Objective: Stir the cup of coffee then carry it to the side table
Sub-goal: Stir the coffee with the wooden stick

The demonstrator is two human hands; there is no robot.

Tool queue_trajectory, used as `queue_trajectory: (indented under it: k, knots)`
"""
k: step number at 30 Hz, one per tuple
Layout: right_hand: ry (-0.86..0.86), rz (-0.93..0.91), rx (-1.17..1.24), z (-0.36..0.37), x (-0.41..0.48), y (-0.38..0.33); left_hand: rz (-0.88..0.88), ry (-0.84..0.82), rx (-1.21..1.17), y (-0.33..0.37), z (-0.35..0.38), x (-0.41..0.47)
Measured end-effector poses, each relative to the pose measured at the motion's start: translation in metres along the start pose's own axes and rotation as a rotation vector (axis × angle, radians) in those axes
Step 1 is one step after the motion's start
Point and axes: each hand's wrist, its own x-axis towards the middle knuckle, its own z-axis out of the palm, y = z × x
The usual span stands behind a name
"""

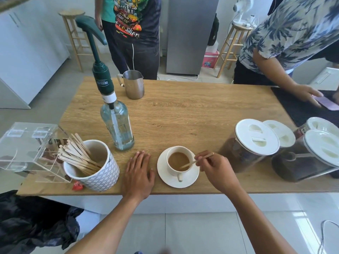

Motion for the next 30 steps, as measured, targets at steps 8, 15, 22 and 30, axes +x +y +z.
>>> queue_trajectory:
  k: [8,15,22,30]
  knots:
    - [-0.017,-0.037,0.007,0.001,0.000,-0.004,0.002,0.011,-0.009,-0.001,0.002,0.000]
    - [0.071,-0.064,-0.053,0.002,0.004,-0.004,0.001,0.017,-0.009,-0.003,0.003,0.001]
    - [0.067,-0.047,-0.029,0.003,0.003,-0.002,0.004,0.029,-0.018,-0.001,0.002,0.001]
    - [-0.016,-0.046,0.000,0.004,0.004,-0.001,0.004,0.030,-0.021,-0.001,0.003,0.002]
